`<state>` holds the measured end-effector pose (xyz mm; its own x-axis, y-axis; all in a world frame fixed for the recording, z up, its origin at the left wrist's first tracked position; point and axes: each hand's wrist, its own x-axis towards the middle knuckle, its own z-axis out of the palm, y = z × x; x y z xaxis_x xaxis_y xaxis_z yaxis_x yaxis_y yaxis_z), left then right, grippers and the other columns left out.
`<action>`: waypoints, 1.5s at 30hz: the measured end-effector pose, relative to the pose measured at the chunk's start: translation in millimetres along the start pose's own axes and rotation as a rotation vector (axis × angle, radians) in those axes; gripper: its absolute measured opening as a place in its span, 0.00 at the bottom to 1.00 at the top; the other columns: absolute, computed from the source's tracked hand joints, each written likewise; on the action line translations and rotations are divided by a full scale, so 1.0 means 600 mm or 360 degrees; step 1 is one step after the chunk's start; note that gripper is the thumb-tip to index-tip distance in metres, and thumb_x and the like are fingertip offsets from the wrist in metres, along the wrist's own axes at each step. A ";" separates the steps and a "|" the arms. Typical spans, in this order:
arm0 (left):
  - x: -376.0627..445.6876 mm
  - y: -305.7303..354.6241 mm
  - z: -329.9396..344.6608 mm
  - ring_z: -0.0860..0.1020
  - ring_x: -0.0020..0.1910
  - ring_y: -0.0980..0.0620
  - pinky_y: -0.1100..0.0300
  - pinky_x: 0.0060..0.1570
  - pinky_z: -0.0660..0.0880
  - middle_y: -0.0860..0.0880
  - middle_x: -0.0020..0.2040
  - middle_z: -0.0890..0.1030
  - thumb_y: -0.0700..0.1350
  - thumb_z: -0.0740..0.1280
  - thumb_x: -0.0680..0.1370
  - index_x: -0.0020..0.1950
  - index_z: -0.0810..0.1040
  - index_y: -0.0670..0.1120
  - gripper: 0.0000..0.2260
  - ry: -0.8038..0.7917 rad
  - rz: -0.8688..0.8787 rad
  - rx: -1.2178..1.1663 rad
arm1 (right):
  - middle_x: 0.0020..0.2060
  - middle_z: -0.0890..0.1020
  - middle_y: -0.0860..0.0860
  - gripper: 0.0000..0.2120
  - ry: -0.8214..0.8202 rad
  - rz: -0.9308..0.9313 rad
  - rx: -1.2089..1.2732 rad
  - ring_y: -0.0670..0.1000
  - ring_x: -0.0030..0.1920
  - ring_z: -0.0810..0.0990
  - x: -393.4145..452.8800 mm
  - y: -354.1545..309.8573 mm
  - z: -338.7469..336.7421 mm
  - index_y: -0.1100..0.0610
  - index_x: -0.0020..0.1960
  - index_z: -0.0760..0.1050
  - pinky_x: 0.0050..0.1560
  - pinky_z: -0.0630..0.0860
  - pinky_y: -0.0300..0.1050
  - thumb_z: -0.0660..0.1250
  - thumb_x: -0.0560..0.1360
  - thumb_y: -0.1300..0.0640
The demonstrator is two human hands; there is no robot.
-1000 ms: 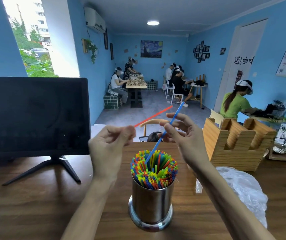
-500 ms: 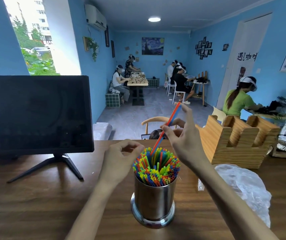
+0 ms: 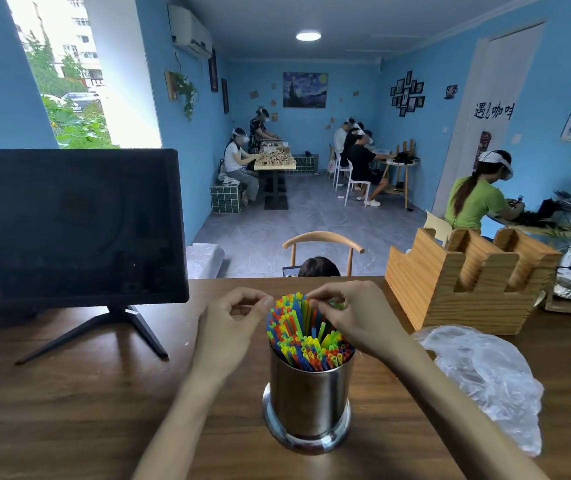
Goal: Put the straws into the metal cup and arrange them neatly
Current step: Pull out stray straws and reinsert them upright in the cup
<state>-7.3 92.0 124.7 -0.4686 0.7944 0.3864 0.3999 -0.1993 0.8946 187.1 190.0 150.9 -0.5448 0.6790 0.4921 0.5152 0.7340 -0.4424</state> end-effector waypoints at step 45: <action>0.047 0.093 0.049 0.77 0.29 0.59 0.58 0.50 0.76 0.50 0.32 0.84 0.54 0.68 0.81 0.35 0.86 0.43 0.20 0.0096 -0.0065 0.0076 | 0.44 0.85 0.48 0.04 0.0684 -0.0091 0.0754 0.43 0.31 0.80 0.110 -0.037 -0.137 0.55 0.51 0.76 0.29 0.75 0.34 0.64 0.83 0.57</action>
<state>24.8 119.9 178.8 -0.5312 0.7652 0.3639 0.4159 -0.1387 0.8988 194.3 217.6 254.6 -0.1982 0.6454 0.7376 0.0914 0.7615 -0.6417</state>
